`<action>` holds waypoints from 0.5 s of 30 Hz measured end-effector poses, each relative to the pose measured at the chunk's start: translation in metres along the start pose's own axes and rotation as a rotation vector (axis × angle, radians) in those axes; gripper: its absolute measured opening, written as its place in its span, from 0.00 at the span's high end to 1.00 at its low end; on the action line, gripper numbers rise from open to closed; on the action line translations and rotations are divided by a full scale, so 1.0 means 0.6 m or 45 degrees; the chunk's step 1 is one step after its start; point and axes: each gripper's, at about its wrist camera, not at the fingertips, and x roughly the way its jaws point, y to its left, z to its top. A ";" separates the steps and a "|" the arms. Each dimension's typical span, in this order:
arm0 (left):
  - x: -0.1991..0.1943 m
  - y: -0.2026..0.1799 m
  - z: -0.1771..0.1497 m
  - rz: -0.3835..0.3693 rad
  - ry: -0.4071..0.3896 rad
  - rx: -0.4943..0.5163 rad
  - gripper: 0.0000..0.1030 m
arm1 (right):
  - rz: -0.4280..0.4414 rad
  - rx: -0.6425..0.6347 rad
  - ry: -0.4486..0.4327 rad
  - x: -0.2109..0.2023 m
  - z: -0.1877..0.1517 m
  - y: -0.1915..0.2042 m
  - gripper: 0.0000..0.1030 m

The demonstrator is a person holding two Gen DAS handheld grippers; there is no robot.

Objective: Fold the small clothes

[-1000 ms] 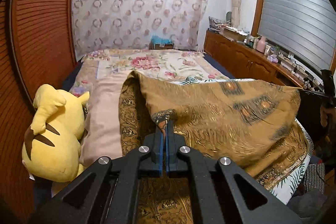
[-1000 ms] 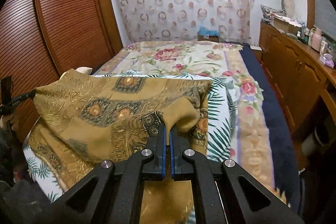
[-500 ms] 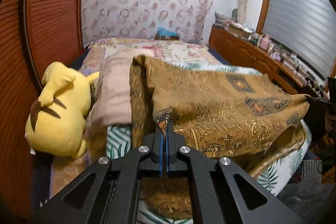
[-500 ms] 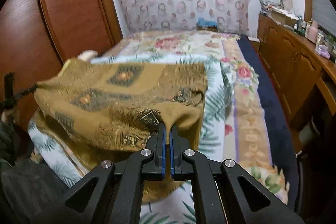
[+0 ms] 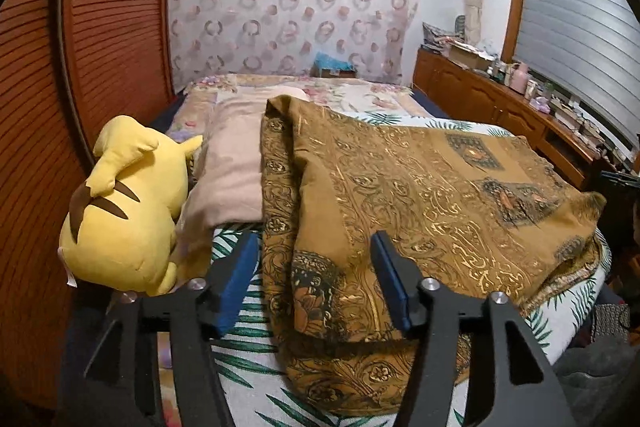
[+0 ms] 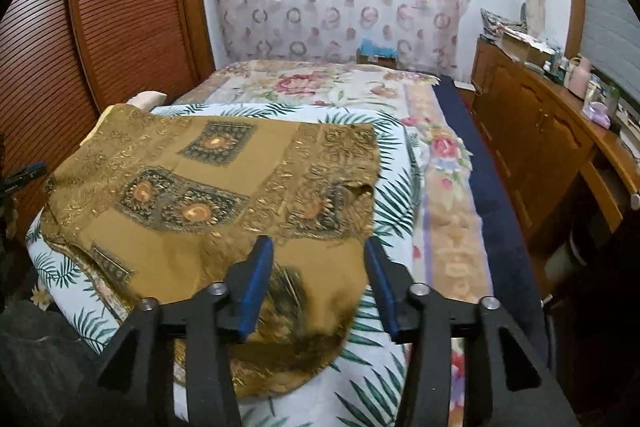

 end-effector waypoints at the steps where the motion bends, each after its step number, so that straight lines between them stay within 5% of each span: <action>1: 0.002 0.001 -0.002 -0.005 0.003 -0.005 0.36 | 0.002 -0.009 0.000 0.008 -0.001 0.005 0.48; 15: 0.026 -0.004 -0.029 0.043 0.059 -0.006 0.31 | 0.156 -0.149 0.087 0.159 0.001 0.112 0.47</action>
